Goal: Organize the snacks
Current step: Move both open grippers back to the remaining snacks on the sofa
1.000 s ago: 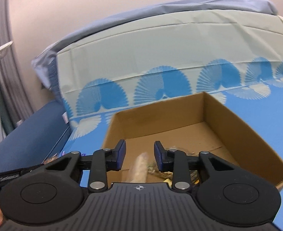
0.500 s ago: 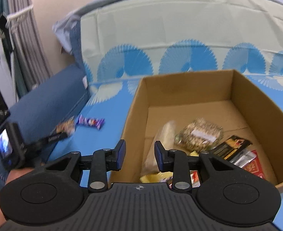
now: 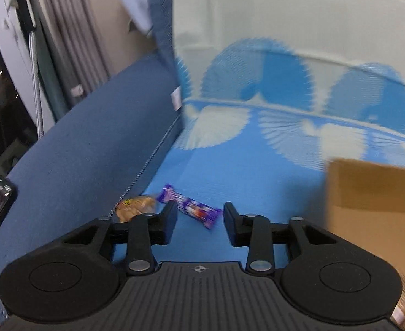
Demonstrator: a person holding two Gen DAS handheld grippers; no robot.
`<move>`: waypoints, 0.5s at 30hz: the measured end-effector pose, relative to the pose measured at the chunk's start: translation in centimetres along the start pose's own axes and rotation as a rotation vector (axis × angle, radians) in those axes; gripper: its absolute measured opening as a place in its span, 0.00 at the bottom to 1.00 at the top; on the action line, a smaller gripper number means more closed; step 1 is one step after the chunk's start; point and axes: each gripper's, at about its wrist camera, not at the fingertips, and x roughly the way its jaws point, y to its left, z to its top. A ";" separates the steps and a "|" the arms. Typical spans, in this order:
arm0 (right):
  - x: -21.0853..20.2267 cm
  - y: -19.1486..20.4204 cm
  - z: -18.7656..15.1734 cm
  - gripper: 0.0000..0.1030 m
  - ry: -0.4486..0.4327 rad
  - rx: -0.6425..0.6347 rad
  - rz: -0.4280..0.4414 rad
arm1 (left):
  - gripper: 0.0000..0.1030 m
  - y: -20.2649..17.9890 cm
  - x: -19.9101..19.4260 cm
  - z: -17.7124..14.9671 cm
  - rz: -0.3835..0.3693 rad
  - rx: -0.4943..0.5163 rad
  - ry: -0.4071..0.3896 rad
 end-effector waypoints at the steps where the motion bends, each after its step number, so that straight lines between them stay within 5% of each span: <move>1: 1.8 0.4 0.6 0.47 0.029 -0.022 0.006 | 0.75 0.0 0.2 0.0 0.004 0.001 0.000; 8: 11.8 1.9 1.9 0.58 0.166 -0.138 -0.033 | 0.74 -0.1 0.7 0.2 0.002 0.003 -0.001; 15: 16.1 2.6 1.0 0.59 0.261 -0.219 -0.027 | 0.65 -0.3 1.4 0.2 0.010 0.027 -0.002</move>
